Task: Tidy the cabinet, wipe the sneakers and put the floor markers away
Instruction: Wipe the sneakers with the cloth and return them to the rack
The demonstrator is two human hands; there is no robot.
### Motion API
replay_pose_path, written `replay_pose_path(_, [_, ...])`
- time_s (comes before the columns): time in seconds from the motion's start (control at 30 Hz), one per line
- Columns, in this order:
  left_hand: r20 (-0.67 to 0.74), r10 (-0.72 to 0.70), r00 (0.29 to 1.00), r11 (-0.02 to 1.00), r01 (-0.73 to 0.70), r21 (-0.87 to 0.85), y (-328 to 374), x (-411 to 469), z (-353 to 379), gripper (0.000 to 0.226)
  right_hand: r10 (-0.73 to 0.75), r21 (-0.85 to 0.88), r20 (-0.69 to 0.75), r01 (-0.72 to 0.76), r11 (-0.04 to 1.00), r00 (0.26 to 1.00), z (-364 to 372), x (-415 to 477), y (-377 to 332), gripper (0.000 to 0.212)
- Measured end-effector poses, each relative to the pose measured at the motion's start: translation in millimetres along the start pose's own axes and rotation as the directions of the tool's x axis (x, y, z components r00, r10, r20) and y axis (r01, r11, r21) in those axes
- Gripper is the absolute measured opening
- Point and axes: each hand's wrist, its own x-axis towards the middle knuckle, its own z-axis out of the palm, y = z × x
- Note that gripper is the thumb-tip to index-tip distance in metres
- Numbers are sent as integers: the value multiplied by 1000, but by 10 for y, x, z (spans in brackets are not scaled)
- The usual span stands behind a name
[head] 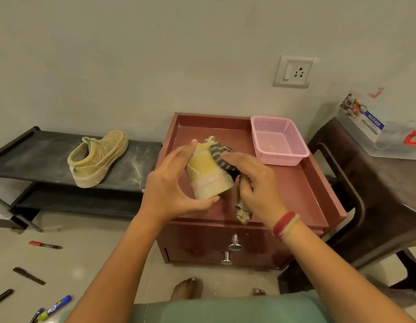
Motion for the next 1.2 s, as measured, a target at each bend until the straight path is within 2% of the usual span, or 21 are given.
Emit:
replay_pose_path(0.1, [2,0,1000,999,0,54,-71,-30,-58,102,-160,-31,104,164,986,982,67,-74,-61,52])
replay_pose_path(0.23, [12,-14,1000,992,13,124,-126,-38,-97,105,10,44,6,-10,999,1000,112,51,50,56])
replay_pose_path(0.33, [24,-18,1000,997,16,80,-128,-43,-126,102,-134,25,97,132,991,986,194,6,-71,53])
replay_pose_path(0.37, [31,-17,999,997,14,71,-127,-43,-135,102,-136,24,99,134,991,986,204,11,-44,53])
replay_pose_path(0.47, [51,-5,999,998,1,70,-110,-51,-147,105,24,56,20,-26,998,1000,174,89,36,55])
replay_pose_path(0.6, [64,10,998,998,-14,59,-73,-38,-166,101,-145,47,138,140,989,980,216,93,-86,57])
replay_pose_path(0.73, [68,10,998,998,-14,60,-78,-61,-184,103,-13,42,59,11,999,998,176,185,-11,56])
replay_pose_path(0.83, [71,39,997,998,-42,50,-81,-69,-195,100,-106,31,164,102,994,981,214,124,-114,56])
replay_pose_path(0.97, [75,49,996,996,-54,67,-107,-95,-207,105,24,36,108,-28,999,994,195,186,-43,58])
replay_pose_path(1.1, [108,29,994,996,-38,78,-119,-87,-252,105,-24,35,187,18,999,982,222,154,-73,58])
replay_pose_path(1.13, [121,4,993,996,-14,85,-114,-82,-284,105,33,21,176,-37,999,984,215,169,-13,58])
replay_pose_path(1.2, [164,-73,984,992,54,116,-111,-78,-372,107,232,30,135,-238,971,963,180,200,177,54])
